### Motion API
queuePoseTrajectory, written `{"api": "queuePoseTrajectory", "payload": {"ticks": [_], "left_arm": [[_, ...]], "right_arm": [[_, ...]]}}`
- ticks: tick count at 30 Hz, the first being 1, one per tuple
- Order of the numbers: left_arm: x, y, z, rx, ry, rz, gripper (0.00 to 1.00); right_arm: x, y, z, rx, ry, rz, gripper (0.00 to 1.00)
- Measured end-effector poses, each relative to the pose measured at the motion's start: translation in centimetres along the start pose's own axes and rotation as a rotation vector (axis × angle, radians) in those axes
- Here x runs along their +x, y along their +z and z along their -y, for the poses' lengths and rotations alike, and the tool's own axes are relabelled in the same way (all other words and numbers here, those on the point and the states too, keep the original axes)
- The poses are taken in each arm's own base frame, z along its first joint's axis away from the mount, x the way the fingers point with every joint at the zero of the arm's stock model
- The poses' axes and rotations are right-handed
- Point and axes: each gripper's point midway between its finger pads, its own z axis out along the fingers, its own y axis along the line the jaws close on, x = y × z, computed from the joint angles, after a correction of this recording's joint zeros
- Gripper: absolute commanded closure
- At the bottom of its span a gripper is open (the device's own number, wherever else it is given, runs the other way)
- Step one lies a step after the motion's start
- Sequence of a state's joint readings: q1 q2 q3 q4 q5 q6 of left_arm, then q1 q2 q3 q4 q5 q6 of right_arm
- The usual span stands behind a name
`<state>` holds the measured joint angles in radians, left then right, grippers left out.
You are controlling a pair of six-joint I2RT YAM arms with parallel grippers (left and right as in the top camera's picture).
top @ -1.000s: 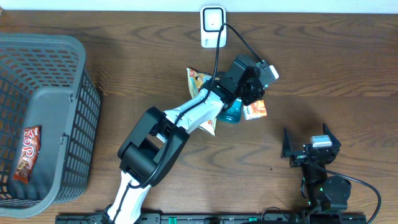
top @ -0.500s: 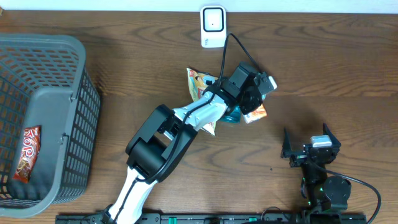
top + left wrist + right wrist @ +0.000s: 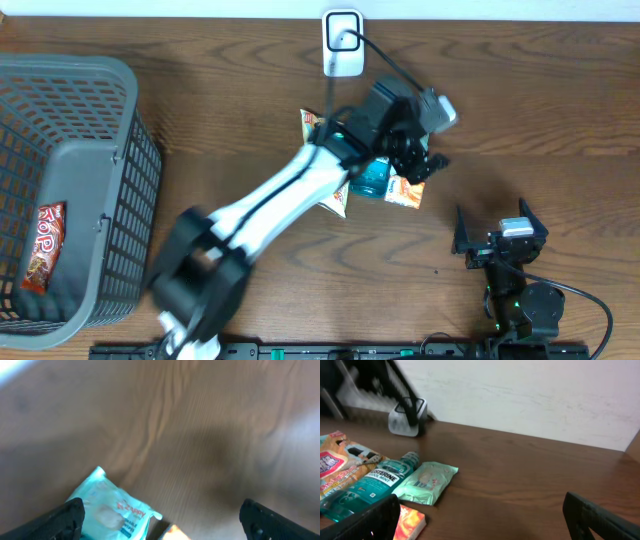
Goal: Scan the item barcode
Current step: 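Carry the green wipes pack out and set it beside the bottle, then reach the left gripper into the basket and grasp the red chocolate bar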
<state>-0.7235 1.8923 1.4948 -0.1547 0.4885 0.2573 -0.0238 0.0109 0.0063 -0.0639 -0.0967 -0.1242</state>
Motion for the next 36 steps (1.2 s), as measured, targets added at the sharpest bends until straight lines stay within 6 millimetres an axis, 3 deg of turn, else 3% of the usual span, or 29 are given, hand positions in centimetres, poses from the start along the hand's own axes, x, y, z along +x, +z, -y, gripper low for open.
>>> {"api": "queuePoseTrajectory", "payload": {"ticks": [2, 5, 7, 11, 15, 18, 23, 26, 29, 32, 36], "left_arm": [[-3.0, -4.1, 0.1, -0.043, 0.01, 0.056, 0.01], [-5.9, -10.7, -0.9, -0.165, 0.004, 0.116, 0.01], [-6.6, -15.4, -2.6, -0.296, -0.013, 0.133, 0.01], [-6.2, -25.3, -7.0, -0.638, -0.093, 0.155, 0.01], [-2.1, -36.1, -12.1, -1.048, -0.336, 0.158, 0.01], [3.9, -43.8, -14.6, -1.324, -0.614, 0.143, 0.01], [15.1, -53.3, -14.4, -1.675, -1.164, 0.172, 0.01], [20.2, -56.9, -12.8, -1.831, -1.464, 0.262, 0.01], [24.1, -58.9, -12.1, -1.925, -1.671, 0.327, 0.01], [27.4, -58.9, -12.4, -1.957, -1.8, 0.311, 0.01], [31.7, -57.3, -13.2, -1.955, -1.929, 0.207, 0.01]], "right_arm": [[0.0, 0.0, 0.0, -0.001, 0.0, 0.0, 0.01], [0.0, 0.0, 0.0, 0.0, 0.0, 0.0, 0.01], [0.0, 0.0, 0.0, 0.0, 0.0, -0.001, 0.01], [0.0, 0.0, 0.0, 0.0, 0.0, 0.0, 0.01], [0.0, 0.0, 0.0, 0.0, 0.0, 0.0, 0.01], [0.0, 0.0, 0.0, 0.0, 0.0, 0.0, 0.01], [0.0, 0.0, 0.0, 0.0, 0.0, 0.0, 0.01], [0.0, 0.0, 0.0, 0.0, 0.0, 0.0, 0.01], [0.0, 0.0, 0.0, 0.0, 0.0, 0.0, 0.01], [0.0, 0.0, 0.0, 0.0, 0.0, 0.0, 0.01], [0.0, 0.0, 0.0, 0.0, 0.0, 0.0, 0.01]]}}
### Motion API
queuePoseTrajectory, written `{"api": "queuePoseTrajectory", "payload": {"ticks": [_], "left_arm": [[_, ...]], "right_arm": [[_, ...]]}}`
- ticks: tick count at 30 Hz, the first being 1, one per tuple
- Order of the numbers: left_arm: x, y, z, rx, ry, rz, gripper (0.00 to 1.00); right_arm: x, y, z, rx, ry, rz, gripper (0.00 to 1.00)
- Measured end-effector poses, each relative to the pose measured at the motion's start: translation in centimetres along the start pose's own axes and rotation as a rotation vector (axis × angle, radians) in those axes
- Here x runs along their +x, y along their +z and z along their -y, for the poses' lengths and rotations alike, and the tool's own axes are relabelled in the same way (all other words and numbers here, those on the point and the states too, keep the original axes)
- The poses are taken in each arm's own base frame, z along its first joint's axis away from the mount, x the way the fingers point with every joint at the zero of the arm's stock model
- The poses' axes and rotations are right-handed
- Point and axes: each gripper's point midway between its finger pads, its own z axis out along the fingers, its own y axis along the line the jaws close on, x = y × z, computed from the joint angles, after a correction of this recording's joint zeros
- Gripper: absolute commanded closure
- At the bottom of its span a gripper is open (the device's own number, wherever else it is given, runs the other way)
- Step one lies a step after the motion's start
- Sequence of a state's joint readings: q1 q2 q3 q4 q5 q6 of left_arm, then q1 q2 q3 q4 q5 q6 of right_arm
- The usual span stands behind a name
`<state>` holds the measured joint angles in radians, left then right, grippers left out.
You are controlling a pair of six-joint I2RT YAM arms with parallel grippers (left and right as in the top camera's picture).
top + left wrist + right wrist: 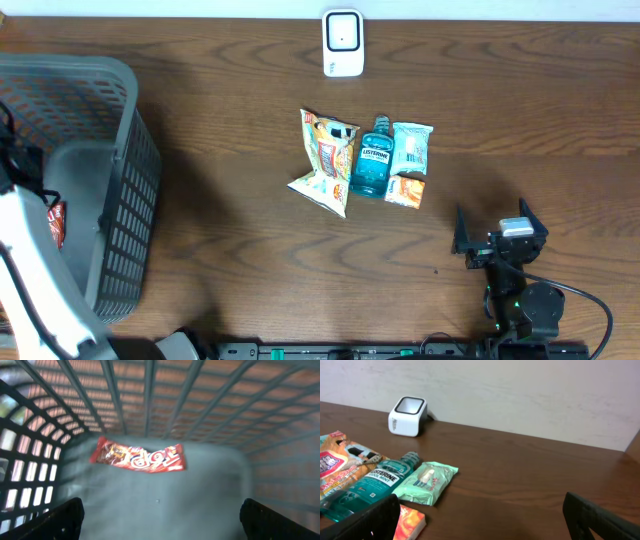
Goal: Scan the item barcode
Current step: 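Reach the left gripper into the basket and grasp the red chocolate bar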
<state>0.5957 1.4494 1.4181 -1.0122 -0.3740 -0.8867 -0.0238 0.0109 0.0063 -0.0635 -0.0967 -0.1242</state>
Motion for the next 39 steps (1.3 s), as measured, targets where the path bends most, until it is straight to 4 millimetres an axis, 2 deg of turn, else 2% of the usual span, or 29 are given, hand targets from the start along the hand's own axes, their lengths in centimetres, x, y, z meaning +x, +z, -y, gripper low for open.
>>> {"api": "queuePoseTrajectory", "payload": {"ticks": [6, 11, 16, 20, 26, 28, 29, 30, 35, 36, 38, 39], "left_arm": [[3.2, 6.0, -0.1, -0.139, -0.011, -0.091, 0.01], [4.2, 9.5, 1.2, -0.161, -0.026, -0.102, 0.01], [5.3, 12.6, 2.0, -0.186, -0.01, -0.115, 0.01], [6.1, 14.9, 1.5, -0.246, 0.018, -0.102, 0.01], [6.8, 17.4, 1.5, -0.281, 0.037, -0.085, 0.01], [6.9, 17.8, 1.6, -0.281, 0.037, -0.081, 0.08], [6.9, 17.9, 1.6, -0.281, 0.038, -0.082, 0.16], [7.0, 18.0, 1.7, -0.281, 0.041, -0.082, 0.31], [7.2, 18.3, 1.6, -0.288, 0.048, -0.083, 0.64], [7.2, 18.3, 1.6, -0.288, 0.044, -0.082, 0.78], [7.2, 18.4, 1.6, -0.289, 0.052, -0.084, 0.92], [7.2, 18.4, 1.6, -0.289, 0.051, -0.084, 0.92]], "right_arm": [[0.0, 0.0, 0.0, 0.0, 0.0, 0.0, 0.01], [0.0, 0.0, 0.0, 0.0, 0.0, 0.0, 0.01], [0.0, 0.0, 0.0, 0.0, 0.0, 0.0, 0.01], [0.0, 0.0, 0.0, 0.0, 0.0, 0.0, 0.01], [0.0, 0.0, 0.0, 0.0, 0.0, 0.0, 0.01], [0.0, 0.0, 0.0, 0.0, 0.0, -0.001, 0.01], [0.0, 0.0, 0.0, 0.0, 0.0, 0.0, 0.01], [0.0, 0.0, 0.0, 0.0, 0.0, 0.0, 0.01], [0.0, 0.0, 0.0, 0.0, 0.0, 0.0, 0.01], [0.0, 0.0, 0.0, 0.0, 0.0, -0.001, 0.01], [0.0, 0.0, 0.0, 0.0, 0.0, 0.0, 0.01], [0.0, 0.0, 0.0, 0.0, 0.0, 0.0, 0.01]]}}
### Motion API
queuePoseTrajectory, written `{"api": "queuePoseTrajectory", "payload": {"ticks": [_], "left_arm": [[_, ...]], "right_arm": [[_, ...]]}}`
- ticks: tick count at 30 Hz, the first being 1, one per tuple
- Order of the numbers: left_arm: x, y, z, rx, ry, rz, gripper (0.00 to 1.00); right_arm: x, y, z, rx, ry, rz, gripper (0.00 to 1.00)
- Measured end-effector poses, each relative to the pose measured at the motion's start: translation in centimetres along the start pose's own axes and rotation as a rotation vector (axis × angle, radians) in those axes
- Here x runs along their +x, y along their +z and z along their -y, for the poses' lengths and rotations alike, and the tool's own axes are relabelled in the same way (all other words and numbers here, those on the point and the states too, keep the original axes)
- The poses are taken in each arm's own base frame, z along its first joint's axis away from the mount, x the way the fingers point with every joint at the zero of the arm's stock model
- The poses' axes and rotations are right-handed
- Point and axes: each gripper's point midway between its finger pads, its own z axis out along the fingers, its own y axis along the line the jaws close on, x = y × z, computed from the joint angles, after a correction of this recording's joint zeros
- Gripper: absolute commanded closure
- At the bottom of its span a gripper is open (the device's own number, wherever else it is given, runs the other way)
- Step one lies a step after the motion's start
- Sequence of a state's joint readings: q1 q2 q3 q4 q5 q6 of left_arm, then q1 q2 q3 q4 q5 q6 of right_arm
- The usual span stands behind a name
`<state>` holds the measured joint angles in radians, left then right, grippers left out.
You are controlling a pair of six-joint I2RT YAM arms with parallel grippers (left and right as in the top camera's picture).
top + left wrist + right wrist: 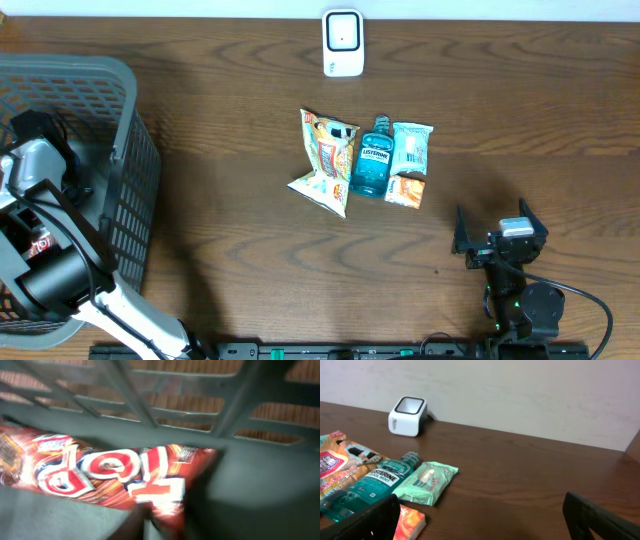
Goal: Scan the item barcode
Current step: 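Reach the left gripper into the basket and grasp the red chocolate bar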
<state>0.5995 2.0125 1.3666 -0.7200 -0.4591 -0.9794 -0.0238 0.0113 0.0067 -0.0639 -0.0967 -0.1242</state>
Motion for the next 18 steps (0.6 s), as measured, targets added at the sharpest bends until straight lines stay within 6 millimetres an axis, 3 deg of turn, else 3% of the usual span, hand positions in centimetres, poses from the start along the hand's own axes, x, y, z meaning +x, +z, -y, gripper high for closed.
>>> {"api": "queuePoseTrajectory", "payload": {"ticks": [9, 10, 14, 15, 16, 18], "left_arm": [[-0.02, 0.06, -0.04, -0.003, 0.019, 0.002, 0.92], [-0.02, 0.06, -0.04, -0.003, 0.024, 0.002, 0.85], [-0.07, 0.06, 0.06, 0.0, 0.082, 0.004, 0.26], [-0.22, 0.06, 0.03, -0.003, 0.103, 0.012, 0.22], [-0.38, 0.01, 0.05, -0.004, 0.12, 0.019, 0.11], [-0.84, -0.19, 0.22, -0.003, 0.157, 0.035, 0.08]], "right_arm": [[0.0, 0.0, 0.0, 0.0, 0.0, 0.0, 0.01], [0.0, 0.0, 0.0, 0.0, 0.0, 0.0, 0.01], [0.01, 0.0, 0.0, 0.0, 0.0, 0.0, 0.01], [0.0, 0.0, 0.0, 0.0, 0.0, 0.0, 0.01], [0.0, 0.0, 0.0, 0.0, 0.0, 0.0, 0.01], [0.0, 0.0, -0.01, 0.0, 0.0, 0.0, 0.01]]}}
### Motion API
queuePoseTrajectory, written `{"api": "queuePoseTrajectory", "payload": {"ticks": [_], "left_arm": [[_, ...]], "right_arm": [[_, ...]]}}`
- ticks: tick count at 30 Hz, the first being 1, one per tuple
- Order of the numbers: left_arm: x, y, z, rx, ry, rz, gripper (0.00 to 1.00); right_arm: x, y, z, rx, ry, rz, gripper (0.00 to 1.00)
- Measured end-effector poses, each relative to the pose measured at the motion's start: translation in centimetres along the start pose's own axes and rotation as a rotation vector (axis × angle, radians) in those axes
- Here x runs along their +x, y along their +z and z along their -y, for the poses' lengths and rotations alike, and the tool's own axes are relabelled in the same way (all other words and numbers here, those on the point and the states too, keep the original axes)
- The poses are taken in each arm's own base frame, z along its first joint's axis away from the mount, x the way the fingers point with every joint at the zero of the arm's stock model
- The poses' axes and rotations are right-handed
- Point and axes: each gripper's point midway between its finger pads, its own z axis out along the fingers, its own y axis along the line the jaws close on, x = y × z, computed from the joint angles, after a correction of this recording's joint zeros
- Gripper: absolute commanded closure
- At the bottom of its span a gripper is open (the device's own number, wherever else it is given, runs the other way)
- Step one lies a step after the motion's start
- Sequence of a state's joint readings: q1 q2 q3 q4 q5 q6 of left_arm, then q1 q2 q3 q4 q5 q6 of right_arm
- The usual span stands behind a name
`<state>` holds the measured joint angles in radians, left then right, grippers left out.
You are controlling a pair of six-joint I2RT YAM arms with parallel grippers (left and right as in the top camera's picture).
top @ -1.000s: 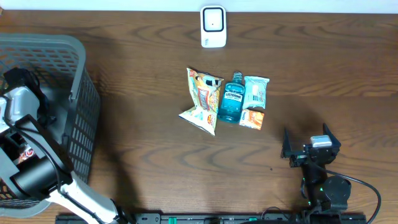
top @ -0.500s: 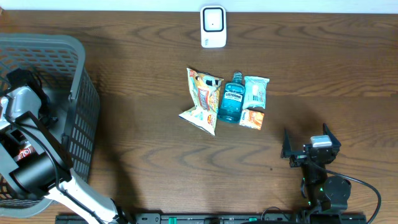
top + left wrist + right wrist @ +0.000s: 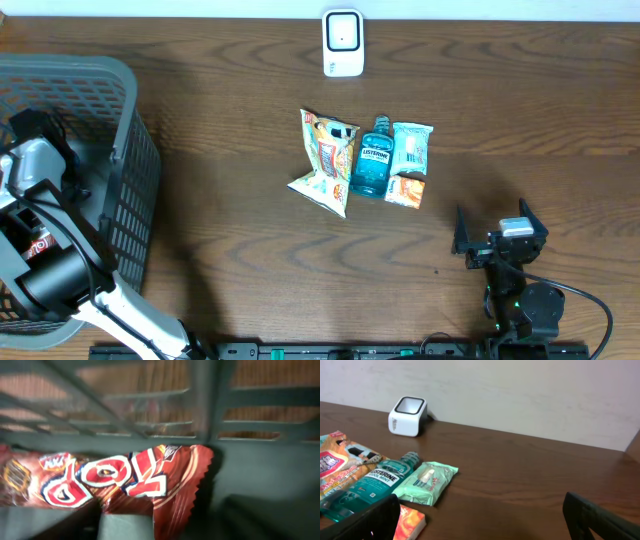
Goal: Scan the item barcode
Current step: 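Reach the left gripper into the basket and grasp the red chocolate bar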
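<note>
A red snack bar (image 3: 125, 480) with white "TOP" lettering lies on the floor of the grey basket (image 3: 120, 110); in the overhead view only a sliver of the snack bar (image 3: 38, 246) shows beside the arm. My left gripper (image 3: 160, 521) is down in the basket with a dark finger at each side of the wrapper's buckled right end, shut on it. The white scanner (image 3: 342, 42) stands at the far edge of the table. My right gripper (image 3: 497, 240) rests open near the front right, holding nothing.
A chips bag (image 3: 325, 160), a blue-green mouthwash bottle (image 3: 373, 170), a pale green wipes pack (image 3: 411, 148) and a small orange pack (image 3: 405, 190) lie together mid-table. The basket's barred walls (image 3: 150, 425) rise close behind the snack bar.
The overhead view is unchanged. In the left wrist view the wrapper sits a little higher and its right end now bends down between the fingers. The right arm has not moved.
My left arm was stretched over the items mid-table, gripper open. Then it was over the basket, open above the red snack bar. Then it was low inside the basket right at the wrapper, and now its fingers are on the wrapper's end. The right arm stayed still.
</note>
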<state>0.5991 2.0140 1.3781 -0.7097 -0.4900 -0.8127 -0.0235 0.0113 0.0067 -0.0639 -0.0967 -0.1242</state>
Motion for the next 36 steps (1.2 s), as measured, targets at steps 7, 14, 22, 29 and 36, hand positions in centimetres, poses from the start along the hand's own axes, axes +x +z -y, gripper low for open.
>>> {"api": "queuePoseTrajectory", "payload": {"ticks": [7, 14, 22, 29, 36], "left_arm": [[-0.4, -0.2, 0.5, 0.019, 0.063, 0.01, 0.07], [-0.7, -0.1, 0.8, 0.033, 0.067, 0.018, 0.08], [-1.4, 0.4, 0.9, 0.04, 0.052, 0.054, 0.29], [-1.3, 1.3, 0.0, -0.015, 0.065, 0.072, 0.93], [-1.2, 1.4, -0.4, -0.038, 0.078, 0.071, 0.93]], "right_arm": [[0.0, 0.0, 0.0, 0.0, 0.0, 0.0, 0.01], [0.0, 0.0, 0.0, 0.0, 0.0, 0.0, 0.01], [0.0, 0.0, 0.0, 0.0, 0.0, 0.0, 0.01], [0.0, 0.0, 0.0, 0.0, 0.0, 0.0, 0.01], [0.0, 0.0, 0.0, 0.0, 0.0, 0.0, 0.01]]}}
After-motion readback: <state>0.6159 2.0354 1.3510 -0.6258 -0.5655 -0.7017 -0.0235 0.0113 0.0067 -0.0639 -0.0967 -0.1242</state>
